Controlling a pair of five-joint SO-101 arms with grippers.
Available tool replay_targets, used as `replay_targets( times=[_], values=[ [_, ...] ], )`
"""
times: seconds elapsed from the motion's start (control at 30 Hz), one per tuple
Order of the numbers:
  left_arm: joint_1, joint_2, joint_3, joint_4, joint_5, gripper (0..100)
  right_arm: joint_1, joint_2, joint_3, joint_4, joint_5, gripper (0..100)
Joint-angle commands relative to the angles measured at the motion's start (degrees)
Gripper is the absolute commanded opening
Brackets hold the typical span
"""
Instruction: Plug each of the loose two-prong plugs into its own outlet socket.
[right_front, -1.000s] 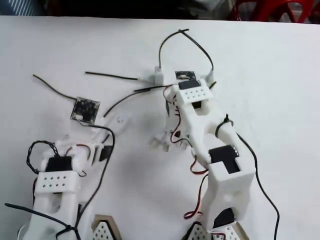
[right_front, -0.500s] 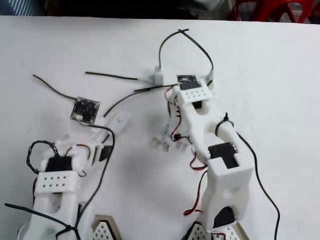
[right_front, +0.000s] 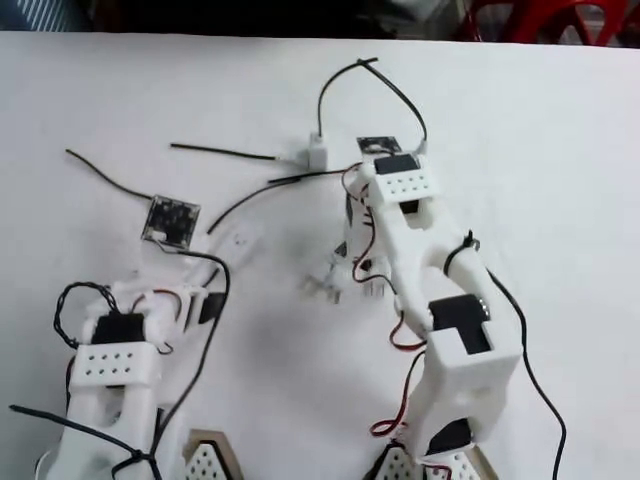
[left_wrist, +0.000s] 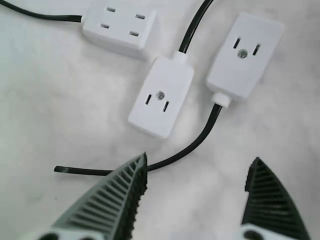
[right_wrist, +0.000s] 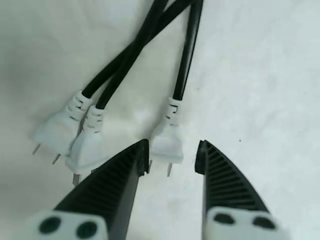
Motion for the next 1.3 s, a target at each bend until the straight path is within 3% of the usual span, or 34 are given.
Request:
replay_targets(
  times=[0.0,0.27,0.53,0.7,0.87,1.27],
  values=[
    [-0.6,-1.5,-0.2,-1.2,-0.4,31,0.7,-2.7,-1.4,0.7,-0.6,15.9],
    [-0.6,-1.5,-0.2,-1.2,-0.4,31,4.4,-0.8,-1.6,0.7,-0.2,15.9],
    [-0.6,-1.5,-0.1,-1.2,-0.4,31,0.7,7.5,-4.8,1.5,-0.5,15.3],
    [-0.6,-1.5,-0.1,-1.2,-0.4,31,-0.2,11.3,-7.8,1.6,-0.6,7.4],
    [-0.6,-1.5,-0.1,-1.2,-0.4,31,-2.7,13.1,-8.7,2.9,-0.6,6.7],
    [-0.6,-1.5,-0.1,-1.2,-0.4,31,-1.4,12.5,-9.1,3.8,0.0,2.2]
  ],
)
